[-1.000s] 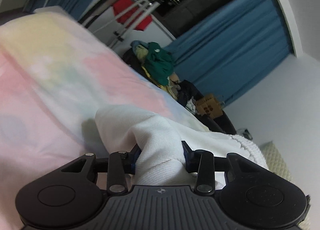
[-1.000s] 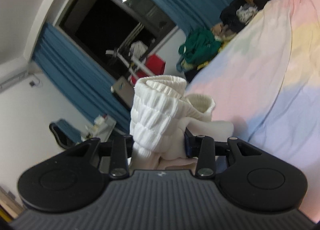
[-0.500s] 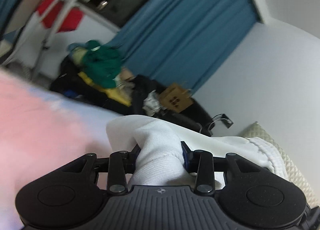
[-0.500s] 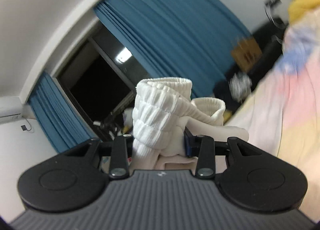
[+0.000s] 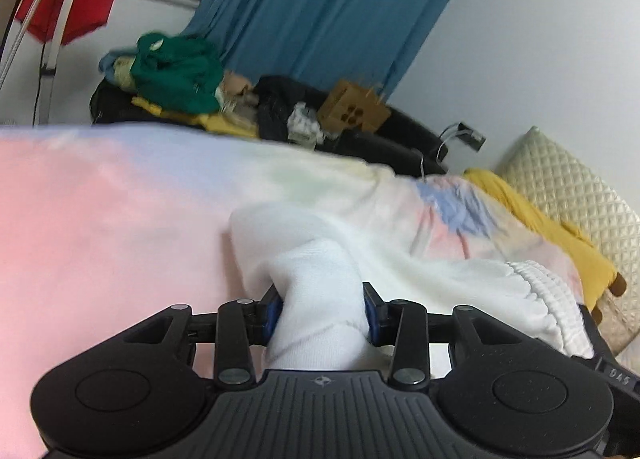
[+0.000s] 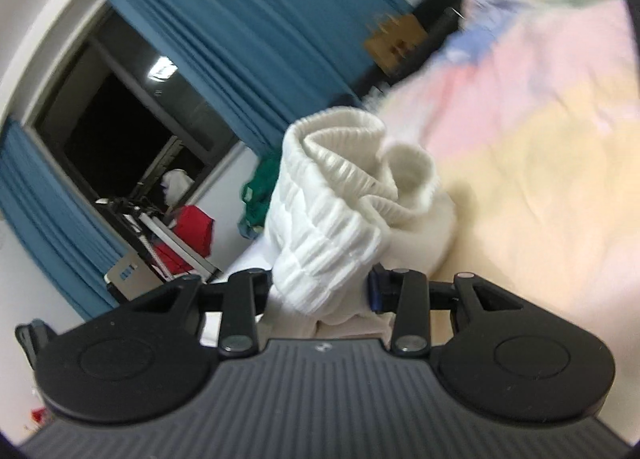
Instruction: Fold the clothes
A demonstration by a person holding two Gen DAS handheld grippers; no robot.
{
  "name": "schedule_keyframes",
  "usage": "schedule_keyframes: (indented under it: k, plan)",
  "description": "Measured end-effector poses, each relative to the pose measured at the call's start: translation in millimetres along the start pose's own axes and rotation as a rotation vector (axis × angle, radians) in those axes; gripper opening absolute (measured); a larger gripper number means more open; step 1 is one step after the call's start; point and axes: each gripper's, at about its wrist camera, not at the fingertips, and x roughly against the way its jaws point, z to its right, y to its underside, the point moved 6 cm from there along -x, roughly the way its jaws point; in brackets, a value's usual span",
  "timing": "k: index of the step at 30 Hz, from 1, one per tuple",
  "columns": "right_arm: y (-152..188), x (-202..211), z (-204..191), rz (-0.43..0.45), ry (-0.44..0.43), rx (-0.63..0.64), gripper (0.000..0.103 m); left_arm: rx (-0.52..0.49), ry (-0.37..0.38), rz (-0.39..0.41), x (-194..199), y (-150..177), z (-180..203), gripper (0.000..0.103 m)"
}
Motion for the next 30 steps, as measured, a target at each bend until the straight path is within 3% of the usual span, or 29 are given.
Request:
schedule_keyframes:
  k: [6,10,12,20,26,28,30]
  plan:
    - [40,7,36,-0.119,0.150,-0.122,0.046,-0.042,-0.068,-0.088,27,41,-12,0.051]
    - [38,26,37,-0.171,0.188,-0.161,0.047,-0.052,-0.095,-0.078,63,39,-4,0.049]
    - [31,50,23,-0.162,0.225,-0.106,0.047,-0.052,-0.077,-0.058,93,30,4,0.049]
    - [1,137,-80,-0.111,0.176,0.179,0.047,-0.165,-0.089,0.035,214,-6,63,0.052]
    - [-4,189,-154,-0.060,0.134,0.318,0.048,-0.235,-0.082,0.125,304,-1,106,0.082]
    - [-1,206,-174,-0.043,0.124,0.367,0.054,-0.254,-0.072,0.158,334,6,120,0.094]
    - [5,222,-190,-0.019,0.120,0.413,0.072,-0.265,-0.075,0.172,351,17,125,0.103]
